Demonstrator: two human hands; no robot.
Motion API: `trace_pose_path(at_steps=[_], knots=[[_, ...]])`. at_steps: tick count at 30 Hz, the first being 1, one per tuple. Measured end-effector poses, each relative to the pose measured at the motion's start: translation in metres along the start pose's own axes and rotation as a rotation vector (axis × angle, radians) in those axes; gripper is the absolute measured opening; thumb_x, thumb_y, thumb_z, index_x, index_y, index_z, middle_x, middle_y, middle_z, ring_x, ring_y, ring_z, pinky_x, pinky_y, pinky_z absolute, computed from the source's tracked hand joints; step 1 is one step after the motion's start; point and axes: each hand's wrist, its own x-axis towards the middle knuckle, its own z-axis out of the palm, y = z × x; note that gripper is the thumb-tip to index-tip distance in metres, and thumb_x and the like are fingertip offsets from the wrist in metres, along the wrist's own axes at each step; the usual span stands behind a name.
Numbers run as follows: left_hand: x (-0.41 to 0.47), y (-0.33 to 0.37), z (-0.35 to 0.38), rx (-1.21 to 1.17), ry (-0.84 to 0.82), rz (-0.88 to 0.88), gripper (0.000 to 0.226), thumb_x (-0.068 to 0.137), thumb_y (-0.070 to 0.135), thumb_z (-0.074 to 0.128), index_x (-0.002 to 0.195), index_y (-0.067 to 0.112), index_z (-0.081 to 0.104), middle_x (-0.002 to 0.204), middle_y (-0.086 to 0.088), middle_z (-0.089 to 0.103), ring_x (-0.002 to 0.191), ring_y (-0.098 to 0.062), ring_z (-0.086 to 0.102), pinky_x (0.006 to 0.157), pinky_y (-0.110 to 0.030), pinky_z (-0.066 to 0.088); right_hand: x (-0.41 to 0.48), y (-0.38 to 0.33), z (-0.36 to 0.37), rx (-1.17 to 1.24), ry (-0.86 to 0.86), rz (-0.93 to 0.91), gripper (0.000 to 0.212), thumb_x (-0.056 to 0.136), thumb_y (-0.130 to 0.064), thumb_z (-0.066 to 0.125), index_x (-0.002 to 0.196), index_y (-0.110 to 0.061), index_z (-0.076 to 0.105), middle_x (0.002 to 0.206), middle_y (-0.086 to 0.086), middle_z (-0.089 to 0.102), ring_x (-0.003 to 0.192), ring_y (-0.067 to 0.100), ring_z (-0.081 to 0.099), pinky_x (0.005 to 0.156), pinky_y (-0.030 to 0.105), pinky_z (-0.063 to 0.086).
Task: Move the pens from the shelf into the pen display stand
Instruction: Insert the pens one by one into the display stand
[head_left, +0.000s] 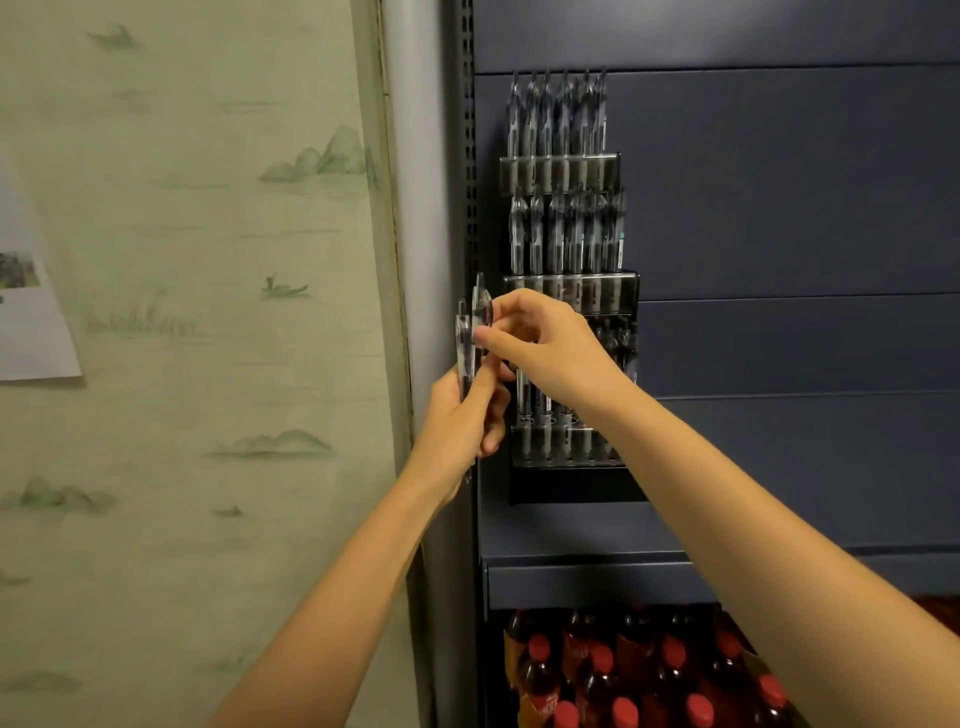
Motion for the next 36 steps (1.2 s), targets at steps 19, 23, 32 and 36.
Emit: trace_pose_path(at_steps=[19,23,32,36], knots=[[0.005,-0.012,-0.019,0.01,0.044,0.03,0.03,0.101,0.027,0.038,0.082,0.01,0.054,0.058,0.002,0.043,0.034,-0.005,0.032,0.034,-0.015,0.027,0.003,0.024,-0.024,-0.219,0.181,-0.026,0.013,0.095,-0.022,0.054,0.104,-0.015,0.047,0.091,-0.003,0.055,0.088,0.027,0.064,0.082,0.046,0.054],[0.004,-0.01,-0.019,-0.002,0.044,0.036,0.03,0.101,0.027,0.039,0.082,0.01,0.054,0.057,0.002,0.043,0.034,-0.005,0.032,0.034,-0.015,0.027,0.002,0.03,-0.024,-0.237,0.18,-0.011,0.016,0.095,-0.023,0.055,0.107,-0.014,0.049,0.094,0.002,0.058,0.088,0.027,0.064,0.083,0.046,0.054],[0.004,-0.006,-0.016,0.0,0.042,0.042,0.03,0.101,0.028,0.039,0.084,0.008,0.054,0.059,0.0,0.043,0.035,-0.006,0.032,0.035,-0.016,0.026,-0.005,0.04,-0.015,-0.319,0.117,0.006,0.019,0.093,-0.023,0.059,0.106,-0.012,0.053,0.084,-0.008,0.055,0.078,0.014,0.061,0.078,0.028,0.051],[0.004,-0.004,-0.015,0.0,0.04,0.037,0.031,0.101,0.028,0.038,0.084,0.008,0.055,0.059,0.001,0.043,0.035,-0.006,0.033,0.035,-0.016,0.027,-0.01,0.049,-0.012,-0.371,0.097,0.028,0.024,0.089,-0.024,0.064,0.109,-0.015,0.053,0.08,-0.011,0.054,0.07,-0.001,0.052,0.072,0.017,0.042]])
